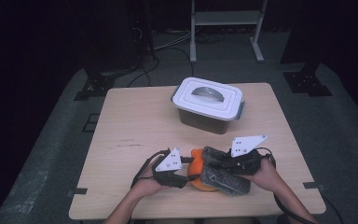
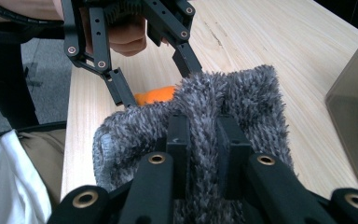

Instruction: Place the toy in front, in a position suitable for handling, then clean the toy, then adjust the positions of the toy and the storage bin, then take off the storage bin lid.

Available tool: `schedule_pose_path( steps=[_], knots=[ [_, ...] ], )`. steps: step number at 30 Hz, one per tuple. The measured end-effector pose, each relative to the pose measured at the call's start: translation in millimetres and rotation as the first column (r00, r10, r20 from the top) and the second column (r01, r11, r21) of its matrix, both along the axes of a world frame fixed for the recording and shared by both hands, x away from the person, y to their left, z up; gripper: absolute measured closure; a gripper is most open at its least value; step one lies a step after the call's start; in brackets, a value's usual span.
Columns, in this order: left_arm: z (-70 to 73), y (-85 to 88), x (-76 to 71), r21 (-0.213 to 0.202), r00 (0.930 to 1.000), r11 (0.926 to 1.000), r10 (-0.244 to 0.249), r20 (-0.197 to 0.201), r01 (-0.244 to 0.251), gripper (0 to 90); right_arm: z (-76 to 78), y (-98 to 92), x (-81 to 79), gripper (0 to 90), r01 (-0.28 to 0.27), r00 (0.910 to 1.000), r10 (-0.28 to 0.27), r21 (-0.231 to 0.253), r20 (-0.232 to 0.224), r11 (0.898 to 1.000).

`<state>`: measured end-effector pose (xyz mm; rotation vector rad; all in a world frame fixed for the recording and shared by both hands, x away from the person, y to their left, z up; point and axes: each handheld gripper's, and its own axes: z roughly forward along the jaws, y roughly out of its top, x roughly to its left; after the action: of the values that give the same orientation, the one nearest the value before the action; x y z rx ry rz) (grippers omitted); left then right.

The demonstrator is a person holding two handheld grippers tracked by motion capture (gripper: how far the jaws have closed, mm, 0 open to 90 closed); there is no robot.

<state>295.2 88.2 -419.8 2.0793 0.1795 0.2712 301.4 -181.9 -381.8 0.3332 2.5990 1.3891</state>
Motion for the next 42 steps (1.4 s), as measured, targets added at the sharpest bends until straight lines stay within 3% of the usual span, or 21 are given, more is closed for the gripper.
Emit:
schedule_pose_path(
  steps=[6, 11, 15, 20, 24, 27, 30, 32, 35, 38, 42],
  knots=[
    [0.2, -0.3, 0.8, 0.001, 1.0000, 1.0000, -0.005, 0.001, 0.005, 43.8, 1.2, 0.1, -0.8, 76.9, 0.002, 1.0000, -0.002, 0.002, -0.003, 1.000],
    [0.7, -0.6, -0.5, 0.010, 0.9999, 0.9999, -0.008, 0.009, 0.008, 43.7, 13.1, 7.7, -1.3, 76.8, -0.015, 0.9995, 0.015, 0.021, 0.026, 1.000],
    [-0.6, 0.3, 0.2, 0.009, 0.9999, 0.9999, -0.012, 0.009, 0.012, 43.6, 7.8, 12.1, 1.3, 76.9, -0.030, 0.9994, 0.030, -0.022, 0.019, 0.999],
    [0.2, -1.6, -1.5, 0.013, 0.9995, 0.9997, -0.020, 0.025, 0.020, 43.7, 13.9, 7.8, 6.9, 76.8, -0.011, 0.9998, 0.011, 0.001, 0.016, 1.000],
    [-1.6, 0.2, -0.4, 0.016, 0.9995, 0.9998, -0.015, 0.029, 0.015, 43.9, 6.3, 1.1, 14.7, 77.0, 0.005, 1.0000, -0.005, -0.047, -0.004, 0.999],
    [-1.9, 3.6, 1.8, 0.012, 0.9999, 0.9999, -0.010, 0.007, 0.010, 41.1, -2.4, -12.1, 16.1, 77.0, 0.033, 0.9986, -0.034, -0.024, -0.042, 0.999],
    [1.3, 6.3, 6.8, -0.024, 0.9981, 0.9997, 0.003, -0.061, -0.004, 30.3, -8.5, -15.4, 11.6, 77.1, 0.039, 0.9978, -0.039, 0.007, -0.053, 0.999],
    [1.2, 5.3, 10.5, -0.041, 0.9932, 0.9988, 0.023, -0.114, -0.028, 25.1, -9.7, -12.7, 7.7, 77.2, 0.025, 0.9980, -0.024, 0.020, -0.058, 0.999],
    [-2.5, 2.9, 13.7, -0.039, 0.9877, 0.9986, 0.029, -0.154, -0.036, 23.4, -11.3, -5.9, 1.7, 77.3, -0.001, 0.9990, 0.001, 0.005, -0.044, 1.000],
    [-4.8, 2.2, 10.3, -0.037, 0.9934, 0.9990, 0.020, -0.113, -0.024, 37.4, -9.2, -3.2, 0.0, 77.3, -0.005, 0.9994, 0.005, 0.000, -0.033, 1.000],
    [-2.9, -0.8, 4.7, -0.028, 0.9980, 0.9995, 0.011, -0.062, -0.013, 41.6, 0.3, 2.8, 1.2, 77.2, -0.019, 0.9997, 0.020, 0.017, -0.017, 1.000]
  ],
)
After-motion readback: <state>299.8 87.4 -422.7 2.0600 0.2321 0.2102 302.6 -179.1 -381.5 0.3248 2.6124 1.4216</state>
